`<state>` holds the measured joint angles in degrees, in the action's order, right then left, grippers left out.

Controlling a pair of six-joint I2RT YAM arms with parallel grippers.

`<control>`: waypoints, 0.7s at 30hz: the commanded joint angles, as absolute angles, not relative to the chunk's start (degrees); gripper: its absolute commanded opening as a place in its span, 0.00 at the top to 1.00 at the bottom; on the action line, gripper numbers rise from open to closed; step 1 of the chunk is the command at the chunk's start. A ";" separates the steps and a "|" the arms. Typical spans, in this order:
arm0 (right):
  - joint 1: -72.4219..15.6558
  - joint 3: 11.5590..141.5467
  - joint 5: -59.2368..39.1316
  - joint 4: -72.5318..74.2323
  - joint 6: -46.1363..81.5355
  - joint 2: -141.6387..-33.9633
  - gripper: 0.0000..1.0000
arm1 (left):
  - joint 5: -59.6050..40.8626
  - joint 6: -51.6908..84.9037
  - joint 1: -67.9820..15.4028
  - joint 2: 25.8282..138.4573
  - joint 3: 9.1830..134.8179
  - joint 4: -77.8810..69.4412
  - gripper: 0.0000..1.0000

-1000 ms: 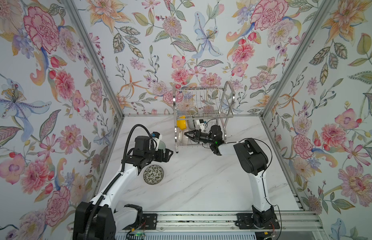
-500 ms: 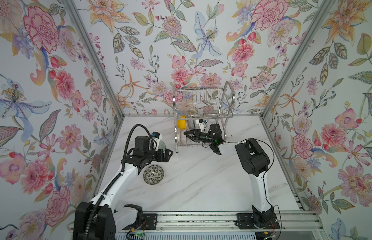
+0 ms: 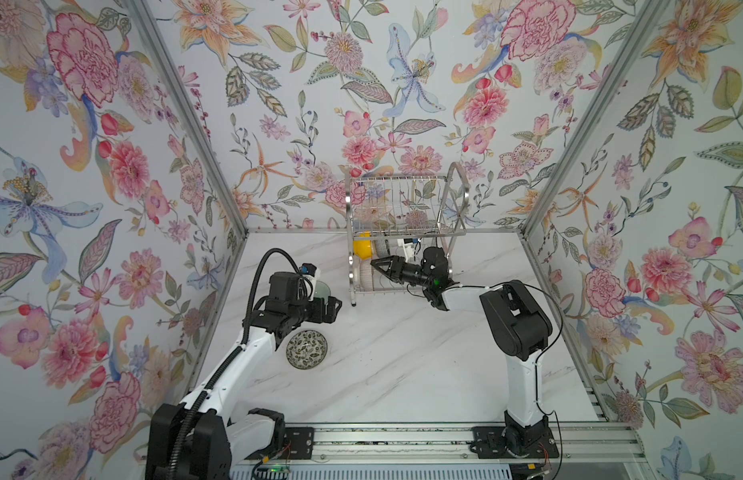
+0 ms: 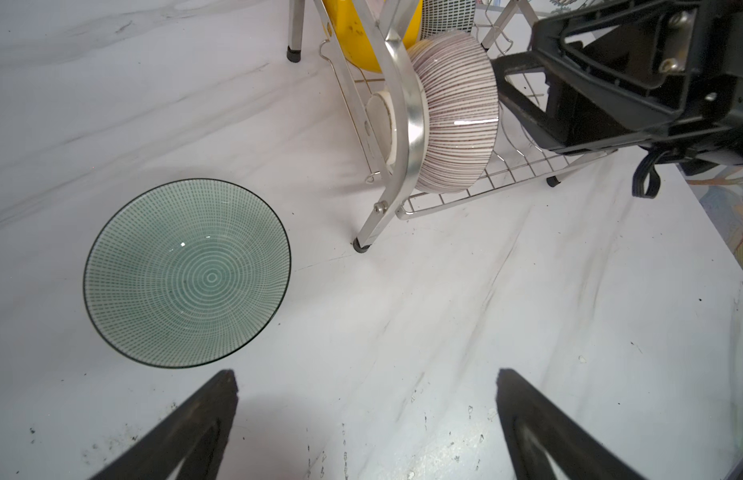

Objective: Load the bowls into the dish rack
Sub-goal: 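Lower the maroon-striped bowl on edge between the rack wires with the right gripper, then open and withdraw the right gripper while the left gripper moves over the green bowl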

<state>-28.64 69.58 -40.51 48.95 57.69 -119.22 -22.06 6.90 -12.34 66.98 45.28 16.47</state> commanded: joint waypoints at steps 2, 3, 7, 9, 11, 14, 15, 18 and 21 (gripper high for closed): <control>-28.26 66.99 -36.63 48.65 54.15 -114.97 0.55 | -18.18 6.85 -12.45 66.71 46.76 17.51 0.01; -28.21 66.29 -35.88 48.57 53.56 -114.36 0.55 | -17.69 6.94 -12.41 66.79 46.83 17.58 0.01; -28.23 63.58 -33.29 47.99 51.09 -112.10 0.54 | -15.34 7.42 -12.42 67.22 47.02 17.88 0.01; -28.45 62.49 -32.30 47.19 49.47 -111.00 0.54 | -14.40 7.65 -12.44 67.78 47.32 18.27 0.01; -28.88 61.51 -31.12 45.63 47.27 -109.78 0.55 | -13.81 7.82 -12.48 68.24 47.63 18.64 0.01; -29.67 60.72 -30.11 43.09 43.87 -108.33 0.55 | -12.55 7.91 -12.42 68.81 47.88 19.14 0.01; -29.90 60.52 -29.85 42.24 42.97 -107.99 0.55 | -12.19 7.91 -12.48 68.95 47.91 19.31 0.01; -31.04 59.42 -28.31 39.79 39.25 -106.43 0.56 | -11.19 7.90 -12.47 69.17 47.99 19.67 0.01; -33.03 58.65 -26.37 36.07 34.83 -104.83 0.57 | -10.23 7.81 -12.46 69.52 48.03 19.96 0.01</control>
<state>-31.20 59.72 -28.95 40.34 41.21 -107.33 -12.58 7.38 -12.38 69.01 46.28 18.41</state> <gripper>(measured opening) 0.433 0.990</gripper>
